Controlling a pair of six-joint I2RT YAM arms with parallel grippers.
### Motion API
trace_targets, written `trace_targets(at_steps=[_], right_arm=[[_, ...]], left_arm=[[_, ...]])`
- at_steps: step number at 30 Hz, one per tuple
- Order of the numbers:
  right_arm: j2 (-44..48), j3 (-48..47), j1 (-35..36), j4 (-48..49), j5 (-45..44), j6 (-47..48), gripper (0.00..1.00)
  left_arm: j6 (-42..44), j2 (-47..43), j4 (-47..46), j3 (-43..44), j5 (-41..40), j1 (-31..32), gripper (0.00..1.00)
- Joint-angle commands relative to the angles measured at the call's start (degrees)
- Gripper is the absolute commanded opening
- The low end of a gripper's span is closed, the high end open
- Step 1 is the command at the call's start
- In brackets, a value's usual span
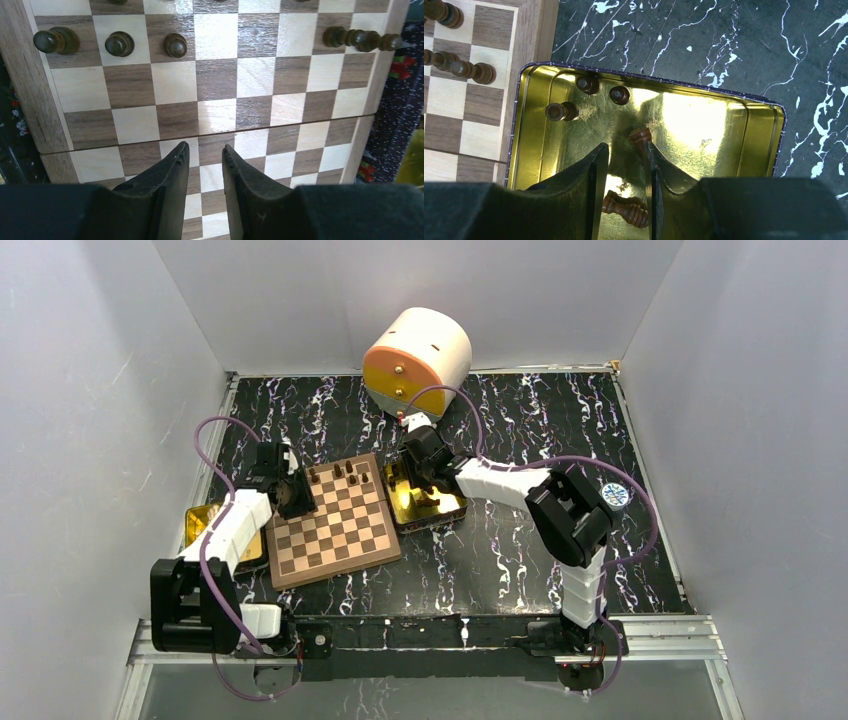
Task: Set up the chess pieces on the board
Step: Pick up the chess piece from the storage box.
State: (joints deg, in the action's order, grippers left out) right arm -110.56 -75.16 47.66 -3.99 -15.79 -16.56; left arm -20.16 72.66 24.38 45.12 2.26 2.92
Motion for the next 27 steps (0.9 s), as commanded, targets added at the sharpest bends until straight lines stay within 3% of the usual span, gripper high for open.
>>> trace_targets(at_steps=[1,4,10,19,27], right_arm=[[-1.0,-3.8,-0.7,3.5,-0.5,1.5,0.41],[-2.1,-4.9,-1.0,4.9,-0.1,1.9,0.41],[-4.6,-6.8,-1.8,6.3,-0.6,2.3,0.41],[-8.3,-10.1,-1.9,6.2,1.8,2.4,0.41],[-9.9,-11.4,-1.9,5.7,2.5,2.2,0.39]], left_arm=[[-0.1,0.8,0.2,2.8,-1.4,-0.6,0.28],[0.9,-0.6,-1.0,2.3,-0.3,-0.6,0.29],[1.5,-5.2,-1.8,1.3,2.8,-0.5,0.47],[1.2,-11.9,-0.7,-1.3,3.3,-0.5,0.48],[1.9,-11.9,-0.9,-1.9,3.2,-0.5,0.48]])
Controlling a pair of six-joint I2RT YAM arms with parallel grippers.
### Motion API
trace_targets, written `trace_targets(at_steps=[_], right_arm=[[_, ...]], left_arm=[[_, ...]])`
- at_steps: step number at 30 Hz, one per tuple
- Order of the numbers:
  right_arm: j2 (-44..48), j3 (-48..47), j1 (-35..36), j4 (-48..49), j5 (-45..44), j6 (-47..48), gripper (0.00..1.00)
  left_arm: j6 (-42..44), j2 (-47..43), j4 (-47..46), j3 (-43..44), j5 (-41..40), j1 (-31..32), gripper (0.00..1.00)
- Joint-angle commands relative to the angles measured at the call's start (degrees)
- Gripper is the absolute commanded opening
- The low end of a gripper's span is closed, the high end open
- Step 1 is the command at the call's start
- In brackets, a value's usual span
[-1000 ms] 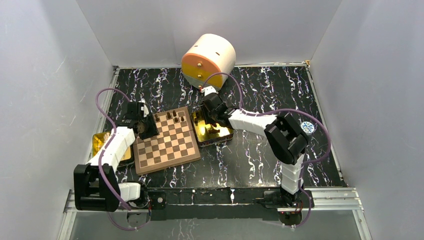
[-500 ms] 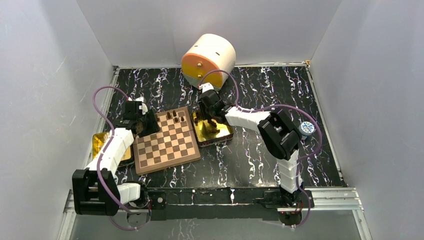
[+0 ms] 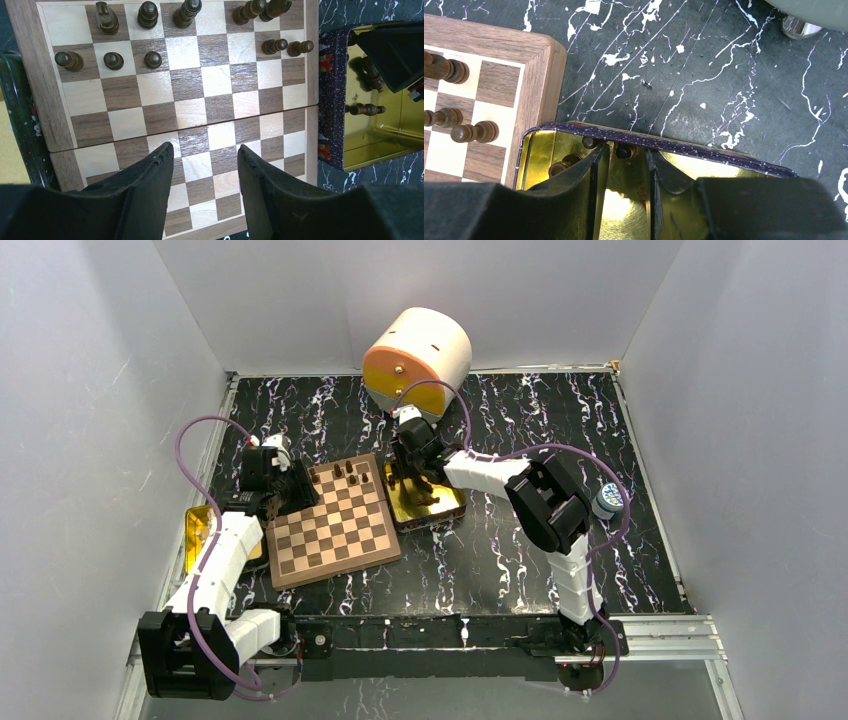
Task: Set up the chess pieces on the board
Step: Pick up the chess piece from the storage box.
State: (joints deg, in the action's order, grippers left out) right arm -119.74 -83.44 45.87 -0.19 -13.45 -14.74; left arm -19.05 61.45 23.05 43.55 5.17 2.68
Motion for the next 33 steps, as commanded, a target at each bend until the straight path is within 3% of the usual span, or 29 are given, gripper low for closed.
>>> trace_targets(at_steps=[1,8,15,21,33], right_arm=[[-0.8,-3.3,-0.1,1.9,0.3,0.4,0.39],[-1.3,-3.4,-0.1,1.7,0.4,0.5,0.31],[-2.3,-5.0,-0.1,0.3,-0.3,0.5,0.32],[-1.2,-5.1,-0.1,-1.7,-0.1,0.6,0.18],[6.3,-5.5,0.4,-9.6,-1.4,-1.4,0.16]], left_arm=[[0.8,-0.7,0.3,-0.4,0.4,-0.3,0.48],[0.8,-1.5,0.3,-0.6,0.0,-0.3,0.48],[1.1,-2.2,0.3,-0.7,0.9,-0.3,0.48],[1.1,-3.3,0.4,-0.7,-0.3,-0.3,0.48],[1.3,-4.5,0.3,-0.3,-2.6,-0.3,0.51]])
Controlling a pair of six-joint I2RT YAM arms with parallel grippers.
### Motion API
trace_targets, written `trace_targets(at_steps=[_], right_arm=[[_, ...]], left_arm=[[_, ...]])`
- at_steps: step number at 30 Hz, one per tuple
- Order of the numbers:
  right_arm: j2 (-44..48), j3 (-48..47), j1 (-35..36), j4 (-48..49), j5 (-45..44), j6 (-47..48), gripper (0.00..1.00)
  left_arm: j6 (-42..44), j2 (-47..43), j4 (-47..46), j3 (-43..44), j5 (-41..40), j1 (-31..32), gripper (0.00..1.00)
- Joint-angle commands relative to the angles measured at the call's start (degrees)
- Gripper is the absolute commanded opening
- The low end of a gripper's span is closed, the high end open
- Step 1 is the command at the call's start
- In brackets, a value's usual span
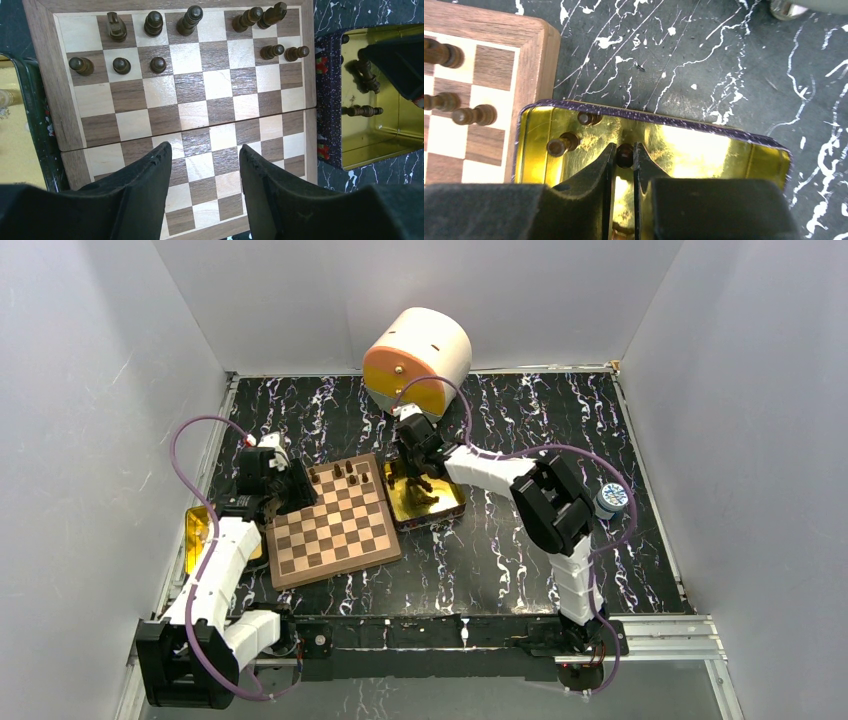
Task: Set up the chess pieces on the board
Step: Pick up the chess piece from the storage box, then place the chess piece on the chessboard.
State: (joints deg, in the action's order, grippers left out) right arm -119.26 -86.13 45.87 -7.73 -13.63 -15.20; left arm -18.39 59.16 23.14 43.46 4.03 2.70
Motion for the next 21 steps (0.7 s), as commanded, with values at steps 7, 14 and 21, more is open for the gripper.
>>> trace_targets(at_steps=[7,14,21], right_arm=[[6.8,-5.6,2.5,-4.4,0.2,-2.6,0.17],[6.9,-7.4,5.7,-2.3,2.6,-3.9,0.19],[0.9,-15.1,9.8,-3.6,0.9,-4.2,0.19]], left_arm=[[0.3,-2.6,-0.2,-0.1,-0.1,-0.3,0.53],[-1.4,-7.3,-0.2,-0.2,-1.1,-0.3,0.58],[-3.2,-10.8,3.9,4.6,1.1,-0.3,0.60]])
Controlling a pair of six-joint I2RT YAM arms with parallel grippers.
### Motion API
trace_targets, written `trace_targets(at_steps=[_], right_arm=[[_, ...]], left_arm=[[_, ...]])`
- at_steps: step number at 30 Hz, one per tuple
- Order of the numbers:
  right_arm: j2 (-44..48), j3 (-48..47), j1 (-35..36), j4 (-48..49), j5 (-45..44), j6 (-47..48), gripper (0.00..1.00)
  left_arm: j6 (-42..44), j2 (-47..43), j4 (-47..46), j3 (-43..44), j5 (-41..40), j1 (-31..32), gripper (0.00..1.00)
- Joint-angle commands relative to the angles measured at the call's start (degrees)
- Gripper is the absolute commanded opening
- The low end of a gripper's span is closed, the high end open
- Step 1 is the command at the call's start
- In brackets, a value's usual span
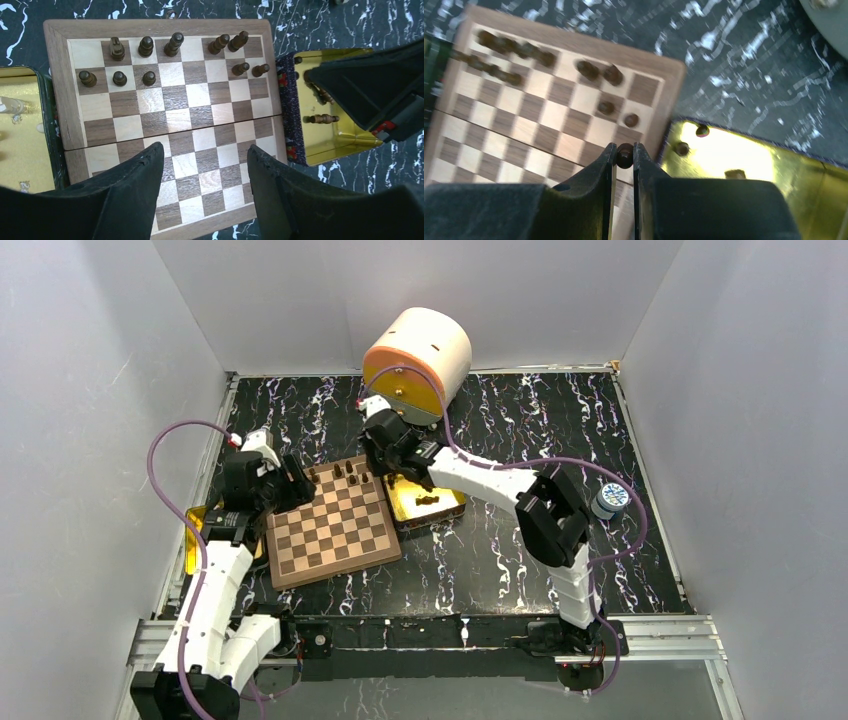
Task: Set up the chess pieces on the board
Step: Place the chess piece on the chessboard.
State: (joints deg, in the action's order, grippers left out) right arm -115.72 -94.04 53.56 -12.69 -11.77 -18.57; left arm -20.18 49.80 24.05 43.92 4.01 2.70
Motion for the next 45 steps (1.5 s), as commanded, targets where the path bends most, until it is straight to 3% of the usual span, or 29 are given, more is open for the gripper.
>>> trace_targets(at_steps=[1,14,45], right_arm=[[-3.8,-8.4,2.7,1.3,-1.2,-0.9,0.19],[-16.5,-23.9,6.1,-2.2,-3.2,0.4,0.20],[-23.5,-27.8,6.8,-3.9,-3.4,2.0,0.25]], left_arm=[[-1.6,-1.8,3.7,5.2,1.2,-0.3,0.60],[-3.4,-6.0,6.0,15.0,2.7,-0.3,0.62],[-1.8,-6.1,7.3,17.2,2.0,-0.3,0.63]])
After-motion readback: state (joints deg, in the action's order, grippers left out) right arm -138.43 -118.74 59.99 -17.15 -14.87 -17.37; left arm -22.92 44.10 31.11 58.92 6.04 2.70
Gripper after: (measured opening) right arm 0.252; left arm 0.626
